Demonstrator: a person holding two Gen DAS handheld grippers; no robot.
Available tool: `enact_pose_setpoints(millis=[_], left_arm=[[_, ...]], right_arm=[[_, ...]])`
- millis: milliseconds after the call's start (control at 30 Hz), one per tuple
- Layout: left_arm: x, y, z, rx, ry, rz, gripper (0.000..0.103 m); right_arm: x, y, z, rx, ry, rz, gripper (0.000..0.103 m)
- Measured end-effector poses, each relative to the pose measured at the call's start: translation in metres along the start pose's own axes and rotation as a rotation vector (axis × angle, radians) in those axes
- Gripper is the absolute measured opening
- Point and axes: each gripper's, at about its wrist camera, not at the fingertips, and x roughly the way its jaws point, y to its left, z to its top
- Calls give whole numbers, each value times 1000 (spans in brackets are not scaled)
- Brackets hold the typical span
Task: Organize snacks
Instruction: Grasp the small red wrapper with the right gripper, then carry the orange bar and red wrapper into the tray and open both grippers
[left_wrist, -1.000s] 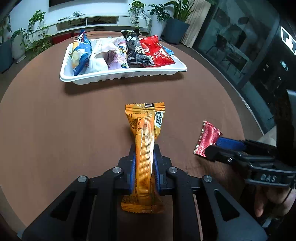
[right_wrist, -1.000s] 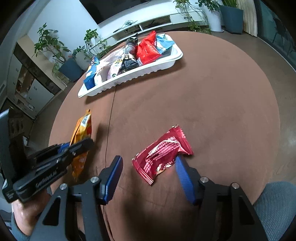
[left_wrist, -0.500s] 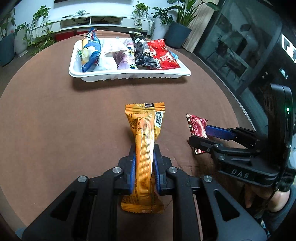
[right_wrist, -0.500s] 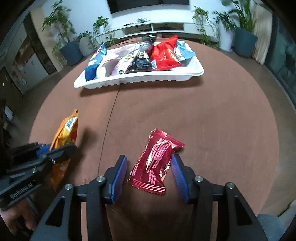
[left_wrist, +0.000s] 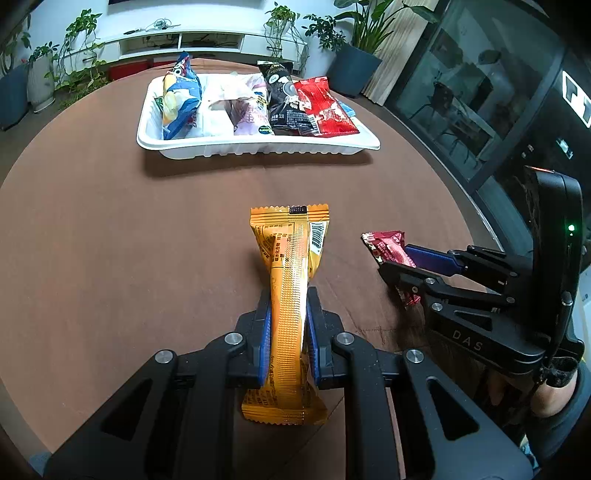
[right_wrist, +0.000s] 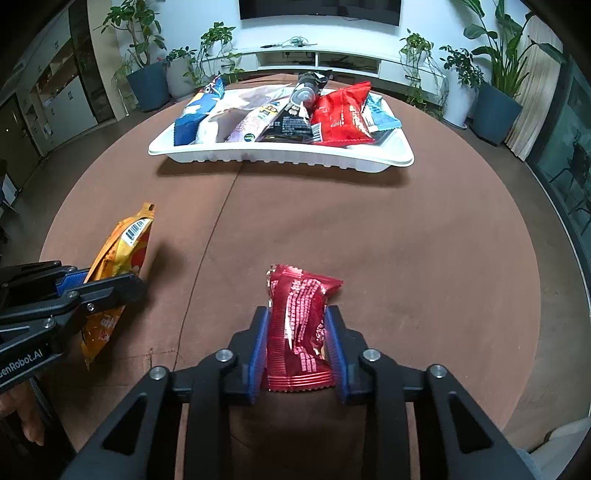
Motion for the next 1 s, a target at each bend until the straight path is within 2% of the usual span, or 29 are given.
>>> enact_pose_setpoints(millis=[333, 567, 800, 1000], left_arm=[[-1, 6, -1, -27, -9, -30, 15], [-4, 8, 0, -43, -18, -47, 15], [-8, 10, 0, -62, -30, -75, 15], [-18, 24, 8, -107, -59, -95, 15]], right_arm=[[-7, -13, 0, 62, -20, 56, 20], [-14, -32, 2, 130, -35, 91, 20], [-23, -35, 4, 152, -64, 141, 20], [-34, -52, 11, 216, -91, 192, 20]])
